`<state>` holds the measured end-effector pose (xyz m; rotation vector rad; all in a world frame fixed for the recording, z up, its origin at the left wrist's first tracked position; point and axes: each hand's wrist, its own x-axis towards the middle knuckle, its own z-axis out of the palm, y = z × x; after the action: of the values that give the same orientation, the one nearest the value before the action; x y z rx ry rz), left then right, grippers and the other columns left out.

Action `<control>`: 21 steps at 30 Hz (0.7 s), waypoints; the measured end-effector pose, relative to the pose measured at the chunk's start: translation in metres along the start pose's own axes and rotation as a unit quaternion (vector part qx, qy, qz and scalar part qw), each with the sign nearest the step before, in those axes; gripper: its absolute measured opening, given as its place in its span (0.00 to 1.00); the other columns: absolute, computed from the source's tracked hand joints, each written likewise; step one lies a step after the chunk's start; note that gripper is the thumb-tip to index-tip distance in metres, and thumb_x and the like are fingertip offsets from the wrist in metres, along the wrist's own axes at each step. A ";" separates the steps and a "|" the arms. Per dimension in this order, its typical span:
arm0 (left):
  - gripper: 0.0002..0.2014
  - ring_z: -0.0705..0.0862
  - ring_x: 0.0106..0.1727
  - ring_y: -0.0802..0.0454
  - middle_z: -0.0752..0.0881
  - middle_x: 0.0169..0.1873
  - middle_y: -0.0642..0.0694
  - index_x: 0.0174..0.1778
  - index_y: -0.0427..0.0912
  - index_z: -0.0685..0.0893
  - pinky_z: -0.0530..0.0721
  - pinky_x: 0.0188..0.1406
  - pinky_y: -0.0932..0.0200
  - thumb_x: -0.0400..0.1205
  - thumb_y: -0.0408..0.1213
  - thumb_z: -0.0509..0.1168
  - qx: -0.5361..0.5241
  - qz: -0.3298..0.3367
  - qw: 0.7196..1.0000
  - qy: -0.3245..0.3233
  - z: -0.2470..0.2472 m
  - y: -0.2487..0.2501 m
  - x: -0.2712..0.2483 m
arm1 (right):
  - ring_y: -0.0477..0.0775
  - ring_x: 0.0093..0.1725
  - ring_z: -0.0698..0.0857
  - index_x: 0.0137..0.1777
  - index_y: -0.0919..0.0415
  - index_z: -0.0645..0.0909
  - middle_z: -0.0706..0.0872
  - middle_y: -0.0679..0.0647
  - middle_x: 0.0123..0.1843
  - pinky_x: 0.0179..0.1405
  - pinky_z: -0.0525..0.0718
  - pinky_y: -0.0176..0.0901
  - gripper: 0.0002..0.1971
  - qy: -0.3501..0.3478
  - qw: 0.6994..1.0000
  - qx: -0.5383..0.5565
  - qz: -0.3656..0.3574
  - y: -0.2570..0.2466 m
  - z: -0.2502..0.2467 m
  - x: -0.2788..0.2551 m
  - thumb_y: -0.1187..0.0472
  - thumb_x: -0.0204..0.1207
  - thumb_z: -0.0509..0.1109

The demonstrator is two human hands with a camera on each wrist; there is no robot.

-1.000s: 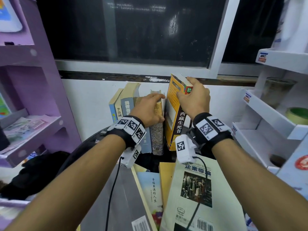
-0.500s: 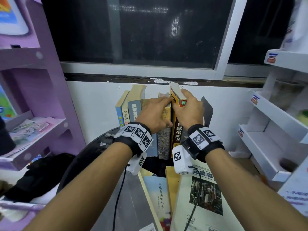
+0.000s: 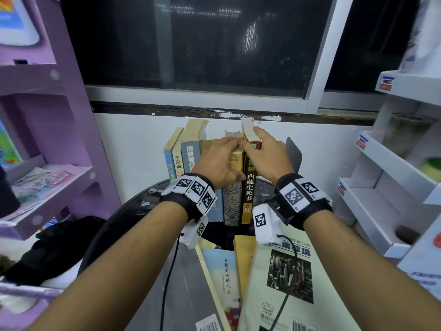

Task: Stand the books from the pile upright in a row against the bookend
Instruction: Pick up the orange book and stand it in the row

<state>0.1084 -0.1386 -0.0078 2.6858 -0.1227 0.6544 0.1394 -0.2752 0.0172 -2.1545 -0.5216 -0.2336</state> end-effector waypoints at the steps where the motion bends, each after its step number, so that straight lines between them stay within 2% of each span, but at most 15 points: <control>1: 0.47 0.71 0.75 0.46 0.72 0.76 0.48 0.79 0.45 0.67 0.71 0.74 0.40 0.65 0.51 0.80 0.002 -0.002 1.000 0.001 0.000 0.000 0.000 | 0.61 0.62 0.82 0.76 0.44 0.68 0.84 0.60 0.63 0.63 0.82 0.57 0.28 -0.006 1.000 0.002 0.001 -0.001 0.000 0.000 0.39 0.77 0.62; 5: 0.45 0.72 0.74 0.47 0.73 0.75 0.49 0.77 0.45 0.68 0.72 0.72 0.39 0.65 0.51 0.79 0.002 -0.008 1.000 0.008 0.002 0.001 -0.003 | 0.62 0.68 0.79 0.81 0.41 0.62 0.77 0.61 0.73 0.68 0.79 0.56 0.32 -0.033 0.999 0.007 0.019 -0.003 -0.002 -0.004 0.35 0.77 0.60; 7: 0.44 0.72 0.74 0.47 0.73 0.75 0.49 0.77 0.45 0.68 0.72 0.73 0.40 0.66 0.50 0.79 0.001 -0.004 1.000 0.011 0.001 0.003 -0.005 | 0.63 0.65 0.81 0.80 0.37 0.60 0.78 0.60 0.71 0.63 0.83 0.60 0.39 -0.039 0.999 0.011 0.020 -0.005 -0.004 -0.007 0.28 0.69 0.58; 9: 0.44 0.71 0.75 0.48 0.72 0.75 0.49 0.78 0.46 0.67 0.71 0.74 0.42 0.68 0.49 0.78 -0.003 -0.001 1.000 0.014 0.000 0.004 -0.007 | 0.61 0.61 0.84 0.80 0.36 0.59 0.81 0.58 0.69 0.58 0.85 0.61 0.44 -0.052 0.998 0.018 0.022 -0.003 -0.005 -0.007 0.26 0.61 0.58; 10: 0.44 0.70 0.75 0.48 0.71 0.76 0.49 0.79 0.46 0.66 0.70 0.74 0.44 0.68 0.48 0.78 -0.006 -0.002 1.000 0.015 -0.001 0.005 -0.009 | 0.60 0.60 0.85 0.80 0.37 0.58 0.82 0.57 0.68 0.58 0.86 0.61 0.44 -0.063 0.998 0.018 0.023 -0.002 -0.007 -0.007 0.27 0.62 0.59; 13: 0.43 0.69 0.76 0.48 0.70 0.77 0.49 0.79 0.47 0.66 0.70 0.75 0.47 0.69 0.45 0.78 -0.015 -0.009 1.000 0.019 -0.002 0.009 -0.012 | 0.57 0.59 0.85 0.83 0.43 0.55 0.81 0.54 0.67 0.60 0.85 0.58 0.39 -0.080 0.996 0.011 0.026 -0.005 -0.014 -0.011 0.37 0.74 0.64; 15: 0.42 0.69 0.76 0.47 0.70 0.77 0.48 0.79 0.48 0.66 0.69 0.75 0.47 0.70 0.44 0.78 -0.021 -0.015 0.999 0.019 -0.003 0.012 -0.014 | 0.54 0.57 0.83 0.83 0.47 0.57 0.79 0.49 0.60 0.62 0.82 0.53 0.34 -0.081 0.996 0.009 0.020 -0.006 -0.019 -0.014 0.44 0.80 0.65; 19: 0.42 0.67 0.77 0.48 0.69 0.77 0.48 0.80 0.47 0.65 0.67 0.75 0.48 0.71 0.43 0.77 -0.018 -0.019 0.999 0.019 -0.003 0.014 -0.018 | 0.50 0.55 0.79 0.82 0.48 0.58 0.77 0.46 0.56 0.57 0.75 0.42 0.31 -0.085 0.996 0.022 0.001 -0.008 -0.024 -0.024 0.50 0.82 0.66; 21: 0.40 0.67 0.76 0.48 0.69 0.77 0.47 0.80 0.46 0.65 0.66 0.75 0.50 0.72 0.42 0.75 -0.015 -0.015 1.000 0.019 -0.004 0.015 -0.021 | 0.50 0.54 0.80 0.82 0.47 0.58 0.80 0.47 0.57 0.56 0.78 0.43 0.31 -0.087 0.996 0.026 -0.002 -0.007 -0.025 -0.028 0.51 0.82 0.66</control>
<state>0.0853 -0.1508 -0.0095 2.6403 -0.0817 0.6873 0.1114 -0.2994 0.0274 -2.1341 -0.6240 -0.0335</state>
